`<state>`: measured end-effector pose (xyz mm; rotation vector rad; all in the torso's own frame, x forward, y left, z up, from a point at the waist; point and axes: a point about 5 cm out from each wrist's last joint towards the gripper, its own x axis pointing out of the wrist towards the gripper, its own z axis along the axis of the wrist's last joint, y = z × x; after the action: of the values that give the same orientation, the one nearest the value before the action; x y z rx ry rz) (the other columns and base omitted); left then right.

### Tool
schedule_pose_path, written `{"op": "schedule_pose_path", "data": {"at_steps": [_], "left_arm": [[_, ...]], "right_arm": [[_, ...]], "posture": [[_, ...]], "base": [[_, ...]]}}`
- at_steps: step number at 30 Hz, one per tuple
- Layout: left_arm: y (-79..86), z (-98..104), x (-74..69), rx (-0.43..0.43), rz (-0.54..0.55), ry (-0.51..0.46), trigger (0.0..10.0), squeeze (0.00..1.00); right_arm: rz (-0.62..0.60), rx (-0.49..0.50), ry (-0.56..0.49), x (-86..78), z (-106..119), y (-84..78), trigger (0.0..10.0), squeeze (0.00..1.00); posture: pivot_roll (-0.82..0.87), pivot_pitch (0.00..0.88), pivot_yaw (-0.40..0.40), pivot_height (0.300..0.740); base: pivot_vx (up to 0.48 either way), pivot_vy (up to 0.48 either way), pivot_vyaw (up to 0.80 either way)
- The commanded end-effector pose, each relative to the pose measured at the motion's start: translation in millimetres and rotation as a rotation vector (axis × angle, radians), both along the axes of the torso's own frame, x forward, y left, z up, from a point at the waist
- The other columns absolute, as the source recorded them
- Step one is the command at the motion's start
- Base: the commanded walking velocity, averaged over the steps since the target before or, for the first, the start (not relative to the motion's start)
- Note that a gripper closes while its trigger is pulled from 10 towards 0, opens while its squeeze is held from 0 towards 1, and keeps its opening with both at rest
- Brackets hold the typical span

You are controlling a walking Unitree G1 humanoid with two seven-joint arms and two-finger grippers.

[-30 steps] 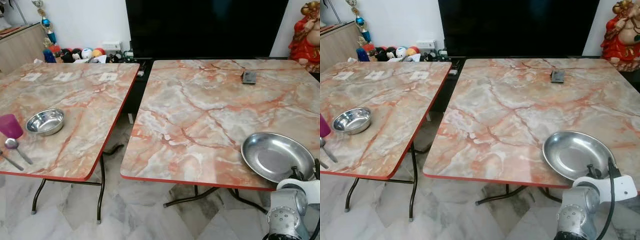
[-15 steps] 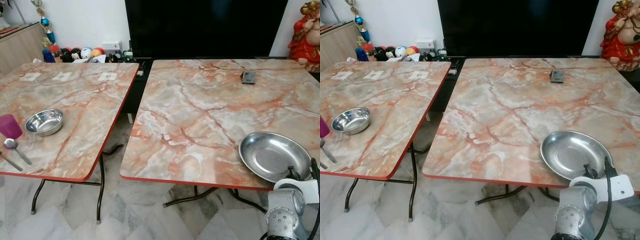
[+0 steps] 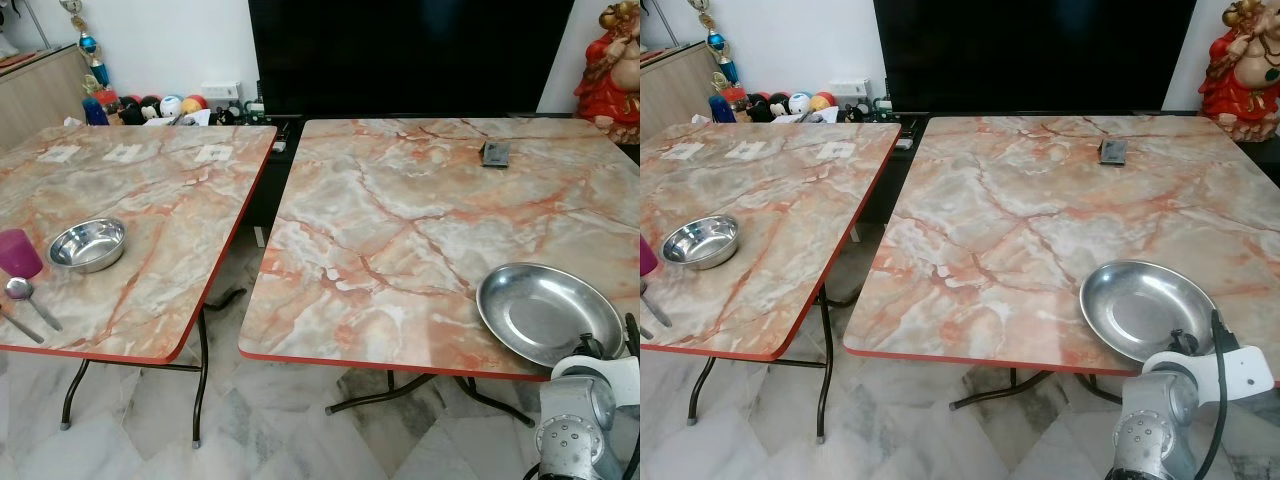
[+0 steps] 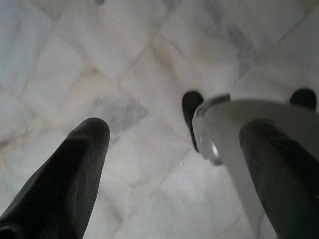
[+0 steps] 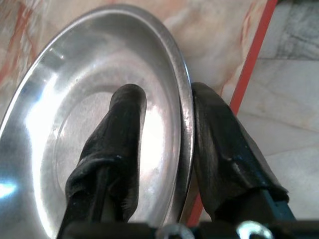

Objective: Setting the table

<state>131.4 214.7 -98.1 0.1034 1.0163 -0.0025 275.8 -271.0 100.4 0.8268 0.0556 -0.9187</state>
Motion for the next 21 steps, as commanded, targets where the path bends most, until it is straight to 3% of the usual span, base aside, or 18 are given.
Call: {"op": "schedule_pose_path", "data": {"at_steps": [1, 6, 11, 21], "left_arm": [[9.3, 0, -4.8, 0.016, 0.011, 0.014, 10.0, 0.0], [8.1, 0, -3.9, 0.013, 0.01, 0.014, 10.0, 0.0], [-5.5, 0, 6.1, -0.001, 0.003, 0.001, 10.0, 0.0], [3.0, 2, 4.6, 0.0, 0.02, -0.004, 10.0, 0.0]], "right_arm": [[-0.005, -0.018, 0.009, -2.1, 4, 1.9, 10.0, 0.0], [-0.013, -0.06, 0.019, -4.7, 9, 1.2, 10.0, 0.0], [-0.024, -0.072, 0.031, -8.5, 12, 4.0, 10.0, 0.0], [-0.022, -0.183, 0.083, -22.8, 20, 3.9, 10.0, 0.0]], "posture": [[-0.05, 0.024, 0.032, 0.74], [-0.05, 0.024, 0.029, 0.74], [-0.05, 0.024, 0.026, 0.74], [-0.05, 0.023, 0.023, 0.74]], "base": [[0.0, 0.0, 0.0], [0.0, 0.0, 0.0], [0.0, 0.0, 0.0], [0.0, 0.0, 0.0]]}}
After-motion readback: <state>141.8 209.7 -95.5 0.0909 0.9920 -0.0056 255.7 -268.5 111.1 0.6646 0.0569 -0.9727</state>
